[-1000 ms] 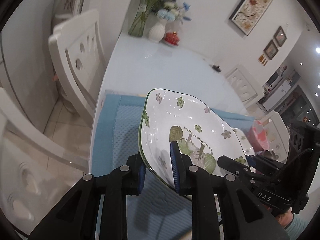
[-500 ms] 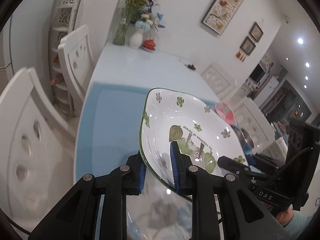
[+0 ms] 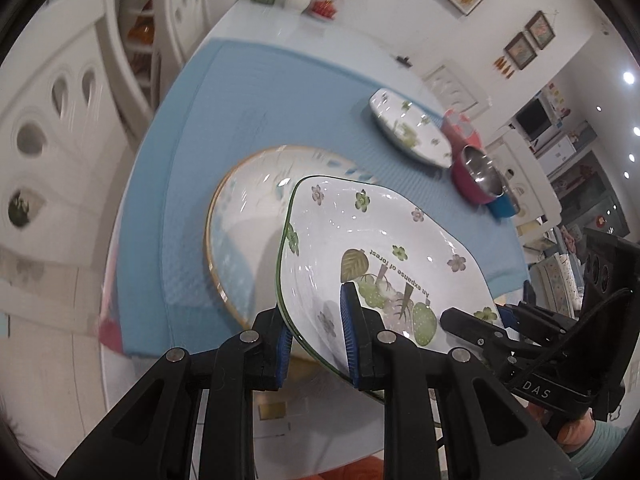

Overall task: Organize plates and bowls
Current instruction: 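Lower the forest plate onto the Sunflower plate and open both grippers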

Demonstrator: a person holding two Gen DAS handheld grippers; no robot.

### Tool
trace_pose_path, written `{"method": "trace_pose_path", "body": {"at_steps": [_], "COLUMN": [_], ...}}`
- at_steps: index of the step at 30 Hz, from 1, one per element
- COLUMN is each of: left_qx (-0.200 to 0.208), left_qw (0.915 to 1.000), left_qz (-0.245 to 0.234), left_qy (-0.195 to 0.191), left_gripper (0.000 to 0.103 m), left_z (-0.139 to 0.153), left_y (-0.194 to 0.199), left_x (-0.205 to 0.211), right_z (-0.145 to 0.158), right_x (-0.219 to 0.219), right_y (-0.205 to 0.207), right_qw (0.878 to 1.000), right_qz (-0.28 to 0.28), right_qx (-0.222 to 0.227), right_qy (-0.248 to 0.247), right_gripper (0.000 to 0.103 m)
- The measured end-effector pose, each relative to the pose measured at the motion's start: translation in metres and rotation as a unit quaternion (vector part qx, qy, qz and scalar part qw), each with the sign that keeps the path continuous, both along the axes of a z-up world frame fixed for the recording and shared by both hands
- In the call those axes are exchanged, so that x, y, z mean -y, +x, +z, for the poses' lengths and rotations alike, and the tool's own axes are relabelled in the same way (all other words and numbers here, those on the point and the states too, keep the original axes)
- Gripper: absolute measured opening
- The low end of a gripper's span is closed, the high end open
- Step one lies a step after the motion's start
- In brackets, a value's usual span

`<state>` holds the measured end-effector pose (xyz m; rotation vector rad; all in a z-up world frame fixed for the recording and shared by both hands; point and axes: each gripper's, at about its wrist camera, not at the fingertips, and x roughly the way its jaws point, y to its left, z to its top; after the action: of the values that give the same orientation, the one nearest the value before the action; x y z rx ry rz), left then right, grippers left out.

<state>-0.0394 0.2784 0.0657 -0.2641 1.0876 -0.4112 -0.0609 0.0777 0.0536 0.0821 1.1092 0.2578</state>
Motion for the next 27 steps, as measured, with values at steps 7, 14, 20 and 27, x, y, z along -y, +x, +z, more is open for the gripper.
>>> {"method": "trace_pose_path", "body": {"at_steps": [7, 14, 20, 27], "left_qx": [-0.019, -0.035, -0.051, -0.03], "left_qw": [0.9998, 0.9992, 0.9978, 0.9973], "left_qz": [0.01, 0.02, 0.039, 0.055], "left_qy": [-0.003, -0.006, 0.014, 0.039], "left_gripper": [0.019, 0.018, 0.018, 0.02], "left_z": [-0.019, -0.024, -0.023, -0.004], "left_y": [0.008, 0.025, 0.035, 0.032], "left_x": [-0.01, -0.013, -0.022, -0.028], "right_z": [-0.01, -0.009, -0.008, -0.006], "right_x": [-0.009, -0.018, -0.024, -0.039], "right_y": [0.013, 0.029, 0.036, 0.029], "right_qw": [1.0, 0.998, 0.998, 0.997], "right_qz": [0.002, 0.002, 0.011, 0.05], "right_qx": [-0.017, -0.022, -0.038, -0.057], "right_qy": [-0.019, -0.06, -0.039, -0.009], "right_gripper": [0.038, 0.038, 0.038, 0.038]}}
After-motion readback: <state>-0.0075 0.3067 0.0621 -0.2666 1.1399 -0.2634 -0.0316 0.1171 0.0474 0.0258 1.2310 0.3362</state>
